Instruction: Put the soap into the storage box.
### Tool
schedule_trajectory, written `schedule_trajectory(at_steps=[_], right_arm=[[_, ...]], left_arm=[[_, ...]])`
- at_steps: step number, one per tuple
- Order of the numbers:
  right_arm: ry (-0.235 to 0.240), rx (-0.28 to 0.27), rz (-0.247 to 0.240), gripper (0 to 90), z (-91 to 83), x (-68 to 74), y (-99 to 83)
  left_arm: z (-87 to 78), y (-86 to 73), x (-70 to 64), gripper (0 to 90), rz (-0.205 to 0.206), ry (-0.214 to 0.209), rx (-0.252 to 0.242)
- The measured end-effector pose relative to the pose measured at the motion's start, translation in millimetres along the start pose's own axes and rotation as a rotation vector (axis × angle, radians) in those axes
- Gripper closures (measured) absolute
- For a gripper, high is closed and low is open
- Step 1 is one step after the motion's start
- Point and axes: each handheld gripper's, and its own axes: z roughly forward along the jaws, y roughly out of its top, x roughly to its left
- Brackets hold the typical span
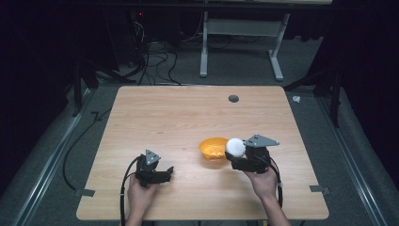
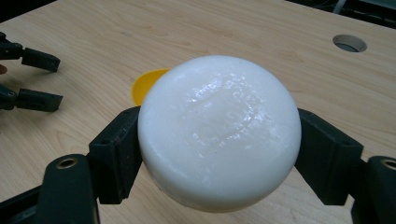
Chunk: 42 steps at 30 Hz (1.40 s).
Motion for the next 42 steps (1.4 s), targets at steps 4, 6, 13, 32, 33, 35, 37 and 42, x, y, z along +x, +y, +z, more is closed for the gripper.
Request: schedule_trajectory(at_steps=[4, 6, 13, 32, 33, 35, 37, 42], right_arm=[[0.007, -0.001, -0.01, 24.7, 2.7, 0.8, 4.6], [0.009, 0.003, -0.017, 24.7, 4.5, 1.2, 6.9], [0.021, 0.014, -0.026, 24.7, 10.0, 3.0, 12.1], [0.053, 0.077, -0.015, 24.6, 41.1, 6.0, 24.1], [0.052, 0.082, -0.011, 24.6, 42.2, 5.9, 24.1], [0.052, 0.082, -0.009, 24.7, 44.0, 5.5, 24.2], [0.054, 0.088, -0.004, 24.6, 47.5, 4.7, 24.0], [0.055, 0.108, 0.006, 24.6, 55.4, 3.8, 23.5]], left_arm=[[-0.1, 0.0, 0.0, 15.3, 0.0, -0.001, 0.001], [-0.1, 0.0, 0.0, 15.3, 0.0, -0.001, 0.001], [-0.1, 0.0, 0.1, 15.3, 0.0, -0.001, 0.001], [0.0, 0.0, 0.1, 15.3, 0.0, 0.0, 0.0], [0.0, 0.0, 0.1, 15.3, 0.0, 0.0, 0.0], [0.0, 0.0, 0.1, 15.3, 0.0, -0.001, 0.0], [0.0, 0.0, 0.1, 15.3, 0.0, 0.0, 0.0], [0.0, 0.0, 0.1, 15.3, 0.0, 0.0, 0.0]])
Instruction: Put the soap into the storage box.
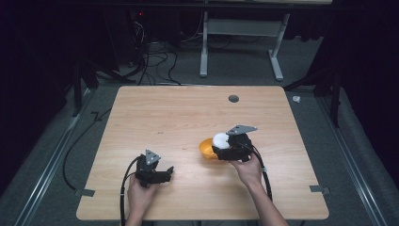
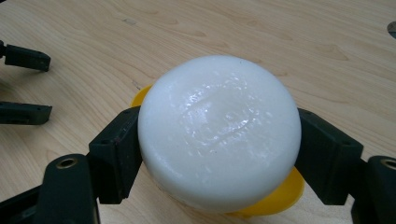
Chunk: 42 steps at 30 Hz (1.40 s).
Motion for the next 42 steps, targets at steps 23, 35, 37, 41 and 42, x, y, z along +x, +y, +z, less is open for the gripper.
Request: schedule_trajectory(at_steps=[23, 35, 37, 41, 42], right_arm=[[-0.019, 0.061, 0.028, 24.5, 27.3, -4.5, -1.7], [-0.035, 0.066, 0.03, 24.5, 29.6, -1.4, -1.5], [-0.027, 0.013, 0.035, 26.9, 22.6, -1.3, 1.1], [-0.033, -0.039, 0.034, 28.8, 12.6, 0.0, 4.3], [-0.032, -0.037, 0.032, 28.9, 10.5, 0.1, 3.3]], left_arm=[[0.0, 0.0, 0.0, 15.3, 0.0, 0.0, 0.0], [0.0, 0.0, 0.0, 15.3, 0.0, 0.0, 0.0], [0.0, 0.0, 0.0, 15.3, 0.0, 0.0, 0.0], [0.0, 0.0, 0.0, 15.3, 0.0, 0.0, 0.0], [0.0, 0.0, 0.0, 15.3, 0.0, 0.0, 0.0]])
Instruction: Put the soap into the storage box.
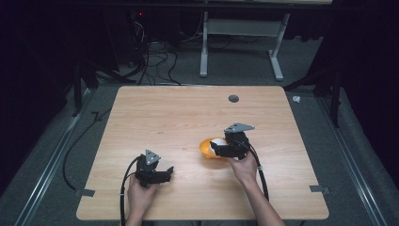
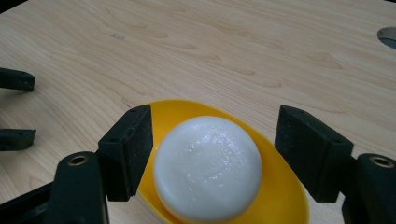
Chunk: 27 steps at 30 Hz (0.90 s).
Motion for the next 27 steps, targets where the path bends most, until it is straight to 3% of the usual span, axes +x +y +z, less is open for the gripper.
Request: schedule_trajectory(at_steps=[5, 27], right_arm=[[-0.001, 0.005, -0.001, 28.9, -0.4, -2.3, -1.4], [-0.015, -0.073, 0.012, 30.2, -25.1, -12.1, -2.5]], left_arm=[[0.0, 0.0, 0.0, 15.3, 0.0, 0.0, 0.0], [0.0, 0.0, 0.0, 15.3, 0.001, 0.0, 0.0]])
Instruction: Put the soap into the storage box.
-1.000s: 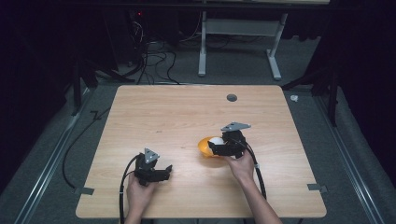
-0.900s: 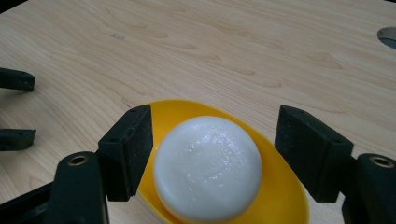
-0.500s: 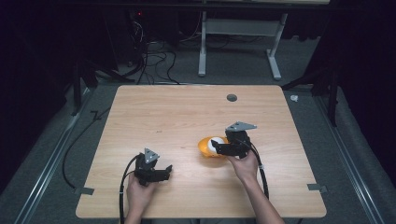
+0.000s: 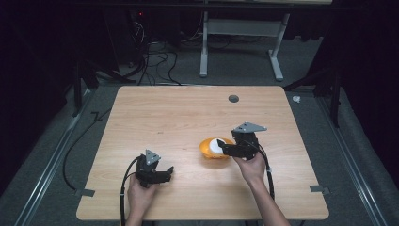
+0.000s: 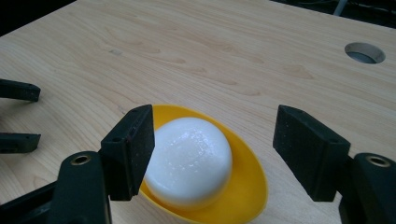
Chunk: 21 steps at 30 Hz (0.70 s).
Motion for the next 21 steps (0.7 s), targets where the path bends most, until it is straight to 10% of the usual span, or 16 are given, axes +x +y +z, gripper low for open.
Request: schedule_trajectory(at_steps=[21], right_arm=[[-0.015, -0.03, 0.002, 30.6, -19.8, -9.2, -1.3]], left_arm=[[-0.1, 0.1, 0.0, 15.3, 0.001, -0.001, 0.001]])
